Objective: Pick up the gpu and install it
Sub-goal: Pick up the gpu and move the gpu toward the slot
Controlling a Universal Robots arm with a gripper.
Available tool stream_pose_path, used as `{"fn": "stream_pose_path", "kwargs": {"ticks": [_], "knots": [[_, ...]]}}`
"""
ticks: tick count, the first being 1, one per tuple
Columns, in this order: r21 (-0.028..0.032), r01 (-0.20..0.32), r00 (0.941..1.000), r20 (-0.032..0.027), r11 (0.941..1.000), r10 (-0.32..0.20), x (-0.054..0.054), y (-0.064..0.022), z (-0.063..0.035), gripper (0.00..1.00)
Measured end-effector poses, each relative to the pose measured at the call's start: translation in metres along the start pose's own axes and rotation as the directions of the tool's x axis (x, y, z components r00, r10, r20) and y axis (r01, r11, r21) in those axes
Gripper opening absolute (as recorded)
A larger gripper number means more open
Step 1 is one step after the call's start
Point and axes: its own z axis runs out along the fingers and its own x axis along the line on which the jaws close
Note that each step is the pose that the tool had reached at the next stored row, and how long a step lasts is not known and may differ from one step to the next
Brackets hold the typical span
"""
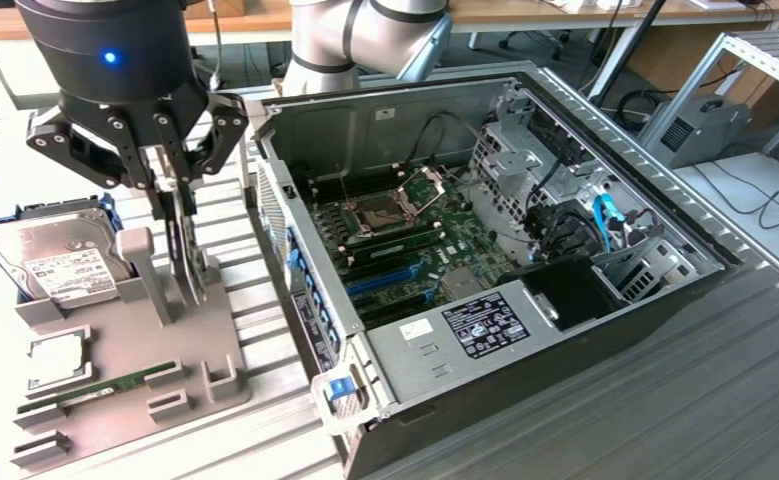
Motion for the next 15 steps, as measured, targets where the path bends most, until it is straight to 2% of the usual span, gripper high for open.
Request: {"fn": "stream_pose_path", "kwargs": {"ticks": [15], "knots": [[0.0000, 0.000, 1.0000, 0.0001, 1.0000, 0.000, -0.0004, 0.0003, -0.0063, 0.27]]}}
